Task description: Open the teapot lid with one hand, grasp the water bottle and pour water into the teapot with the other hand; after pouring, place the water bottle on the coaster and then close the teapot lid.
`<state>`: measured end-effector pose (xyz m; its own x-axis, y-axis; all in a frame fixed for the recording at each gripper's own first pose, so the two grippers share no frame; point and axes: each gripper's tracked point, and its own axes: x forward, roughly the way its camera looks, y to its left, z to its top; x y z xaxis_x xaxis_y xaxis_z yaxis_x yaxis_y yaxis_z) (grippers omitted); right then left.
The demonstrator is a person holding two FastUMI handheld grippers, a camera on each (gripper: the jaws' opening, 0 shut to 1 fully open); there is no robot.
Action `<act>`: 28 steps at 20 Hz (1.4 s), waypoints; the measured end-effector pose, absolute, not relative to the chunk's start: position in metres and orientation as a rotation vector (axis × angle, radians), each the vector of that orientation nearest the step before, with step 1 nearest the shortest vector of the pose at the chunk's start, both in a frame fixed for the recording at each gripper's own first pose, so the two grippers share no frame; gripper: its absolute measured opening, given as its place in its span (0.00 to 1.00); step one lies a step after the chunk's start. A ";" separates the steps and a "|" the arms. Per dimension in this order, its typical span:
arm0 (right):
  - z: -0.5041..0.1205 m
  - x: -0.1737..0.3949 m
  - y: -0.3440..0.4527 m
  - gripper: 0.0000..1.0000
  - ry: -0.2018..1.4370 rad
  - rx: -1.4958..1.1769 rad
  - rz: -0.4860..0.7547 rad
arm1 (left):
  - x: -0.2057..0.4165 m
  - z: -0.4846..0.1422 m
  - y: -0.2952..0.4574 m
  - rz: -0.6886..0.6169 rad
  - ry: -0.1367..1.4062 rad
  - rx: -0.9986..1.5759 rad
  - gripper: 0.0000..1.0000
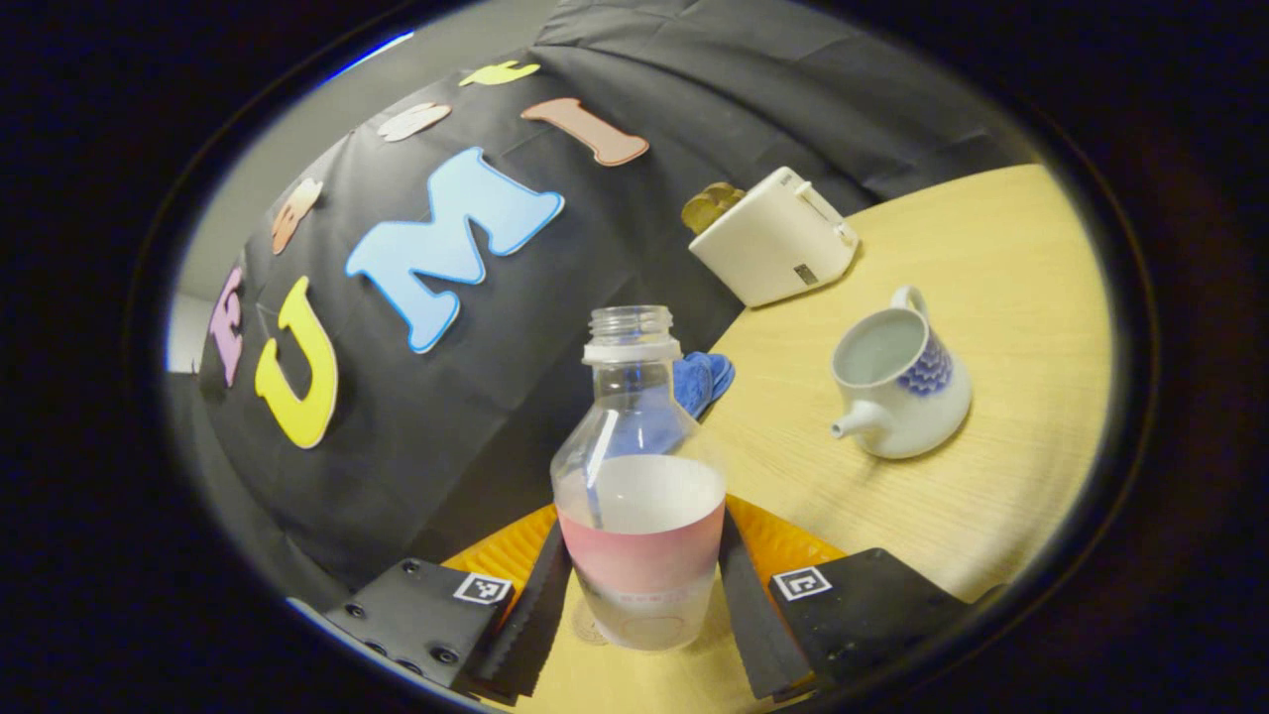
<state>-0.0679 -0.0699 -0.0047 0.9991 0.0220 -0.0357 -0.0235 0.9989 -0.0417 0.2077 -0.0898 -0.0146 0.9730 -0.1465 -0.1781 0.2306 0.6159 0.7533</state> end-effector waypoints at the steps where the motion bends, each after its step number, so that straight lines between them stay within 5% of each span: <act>1: -0.006 -0.069 -0.072 0.07 0.037 -0.039 0.021 | 0.208 -0.015 -0.092 -0.220 0.100 0.930 0.87; 28: -0.006 -0.072 -0.074 0.07 0.024 -0.005 0.032 | 0.220 -0.029 -0.127 -0.299 0.117 1.616 0.86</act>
<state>-0.0724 -0.0742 -0.0061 0.9992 0.0314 -0.0237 -0.0316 0.9995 -0.0050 0.2204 -0.1267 -0.0294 0.9591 -0.1063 -0.2624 0.2560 -0.0710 0.9641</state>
